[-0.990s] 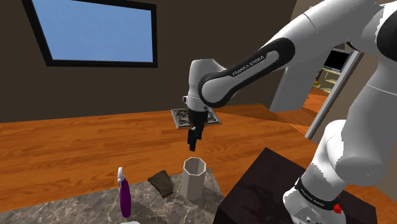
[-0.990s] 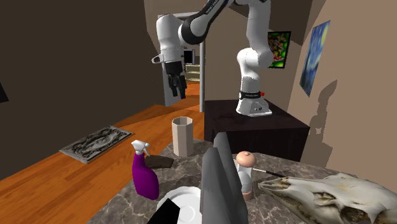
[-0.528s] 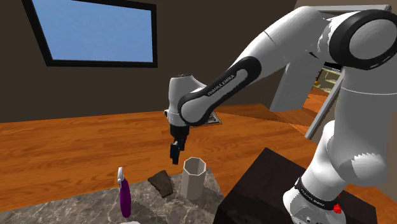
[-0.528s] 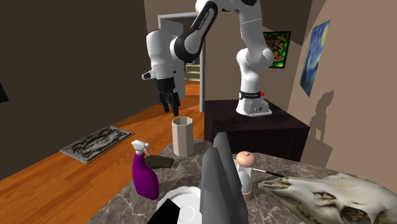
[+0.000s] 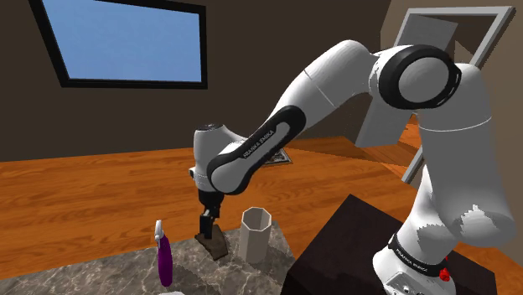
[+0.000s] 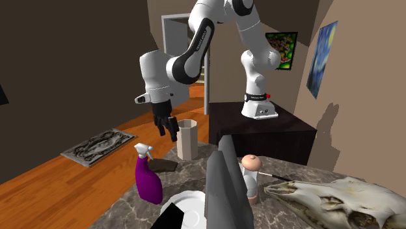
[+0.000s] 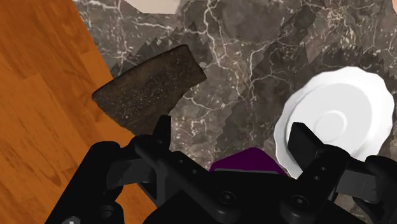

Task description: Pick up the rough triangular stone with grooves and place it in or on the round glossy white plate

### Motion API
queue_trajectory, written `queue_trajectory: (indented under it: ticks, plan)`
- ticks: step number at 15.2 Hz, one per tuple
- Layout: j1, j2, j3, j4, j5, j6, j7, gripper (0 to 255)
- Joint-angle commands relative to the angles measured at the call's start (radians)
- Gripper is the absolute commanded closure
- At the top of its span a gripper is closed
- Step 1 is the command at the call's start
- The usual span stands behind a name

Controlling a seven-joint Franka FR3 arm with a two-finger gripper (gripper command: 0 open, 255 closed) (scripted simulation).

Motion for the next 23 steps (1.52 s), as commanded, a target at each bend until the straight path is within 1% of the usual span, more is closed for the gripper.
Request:
queue_trajectory:
  ticks: [1,9,16,17,23]
  plan:
    - [0.024,0.068,-0.002,0.065,-0.019,0.005,0.007,0]
    - [0.040,0.145,-0.012,0.072,-0.029,0.075,0.014,0]
    - [0.040,0.145,-0.012,0.072,-0.029,0.075,0.014,0]
    - [0.040,0.145,-0.012,0.072,-0.029,0.075,0.014,255]
    - [0.040,0.145,-0.012,0.072,-0.029,0.075,0.014,255]
